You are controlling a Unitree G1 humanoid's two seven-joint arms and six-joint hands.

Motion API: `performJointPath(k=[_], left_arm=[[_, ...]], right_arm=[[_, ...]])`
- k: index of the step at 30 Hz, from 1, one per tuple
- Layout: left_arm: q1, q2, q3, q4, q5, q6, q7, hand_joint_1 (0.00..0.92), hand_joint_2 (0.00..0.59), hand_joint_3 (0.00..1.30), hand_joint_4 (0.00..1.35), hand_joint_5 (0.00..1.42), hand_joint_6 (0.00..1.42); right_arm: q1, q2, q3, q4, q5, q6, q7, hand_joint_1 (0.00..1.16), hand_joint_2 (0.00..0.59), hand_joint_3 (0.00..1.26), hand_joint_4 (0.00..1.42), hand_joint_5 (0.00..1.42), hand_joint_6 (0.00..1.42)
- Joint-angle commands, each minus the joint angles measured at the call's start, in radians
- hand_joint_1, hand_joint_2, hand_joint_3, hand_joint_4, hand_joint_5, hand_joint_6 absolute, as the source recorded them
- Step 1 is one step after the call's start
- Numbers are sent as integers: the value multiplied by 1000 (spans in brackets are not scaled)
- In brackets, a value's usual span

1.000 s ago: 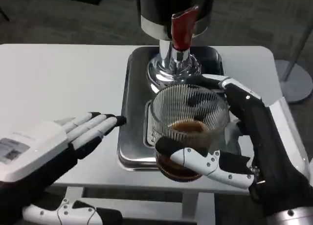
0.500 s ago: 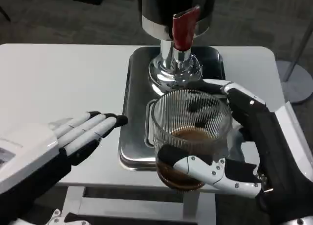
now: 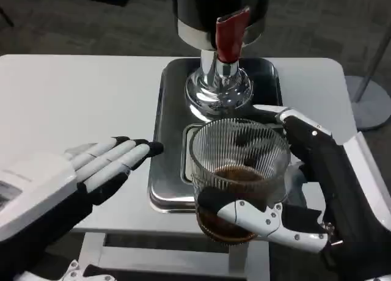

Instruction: Grasp the cup under the faucet to collect the drink, then remove the cup.

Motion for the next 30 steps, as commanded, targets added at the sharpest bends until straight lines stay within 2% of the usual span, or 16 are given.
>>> performJointPath(k=[1,30], left_arm=[[-3,10,-11,3,-6,-1,-14,0,48,0,0,0,59],[-19,10,4,4,-20,15,-27,0,58,0,0,0,56]], right_arm=[[-6,2,6,-27,7,-13,4,920,142,840,978,1285,1424],[-20,0,6,-23,2,-2,6,913,151,848,991,1292,1424]])
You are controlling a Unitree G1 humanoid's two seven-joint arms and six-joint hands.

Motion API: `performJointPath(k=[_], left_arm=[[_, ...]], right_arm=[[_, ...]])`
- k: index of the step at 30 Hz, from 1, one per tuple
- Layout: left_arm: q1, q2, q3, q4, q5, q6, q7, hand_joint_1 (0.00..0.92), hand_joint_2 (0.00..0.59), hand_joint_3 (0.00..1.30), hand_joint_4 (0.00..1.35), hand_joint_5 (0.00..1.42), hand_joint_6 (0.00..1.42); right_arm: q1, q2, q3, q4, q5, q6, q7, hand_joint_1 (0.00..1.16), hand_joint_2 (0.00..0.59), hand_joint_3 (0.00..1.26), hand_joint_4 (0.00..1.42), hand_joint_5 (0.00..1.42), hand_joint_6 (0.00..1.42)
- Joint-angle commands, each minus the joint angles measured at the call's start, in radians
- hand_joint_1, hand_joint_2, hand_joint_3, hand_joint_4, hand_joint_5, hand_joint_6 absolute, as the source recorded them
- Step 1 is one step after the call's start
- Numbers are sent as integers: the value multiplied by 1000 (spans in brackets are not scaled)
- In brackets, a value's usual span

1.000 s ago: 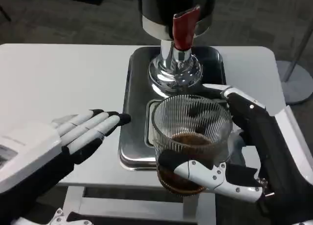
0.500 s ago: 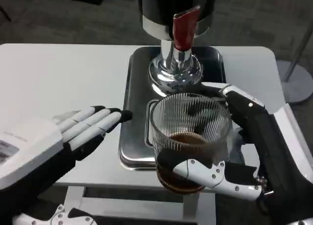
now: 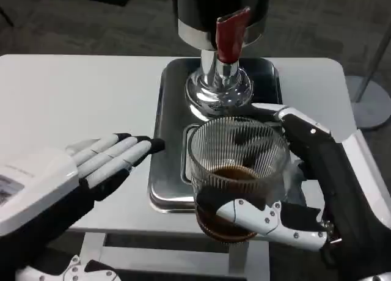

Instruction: Grasp the cup under the faucet to collect the drink, then remove the cup.

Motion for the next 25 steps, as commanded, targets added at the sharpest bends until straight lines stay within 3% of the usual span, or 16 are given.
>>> performJointPath(k=[1,25], left_arm=[[9,7,9,2,-17,4,-11,0,58,0,0,0,56],[-6,16,9,24,-25,3,-12,0,58,0,0,0,56]], right_arm=[[-8,7,8,-23,2,-8,2,913,151,848,991,1292,1424],[-19,7,9,-18,4,1,5,917,144,866,1003,1321,1424]])
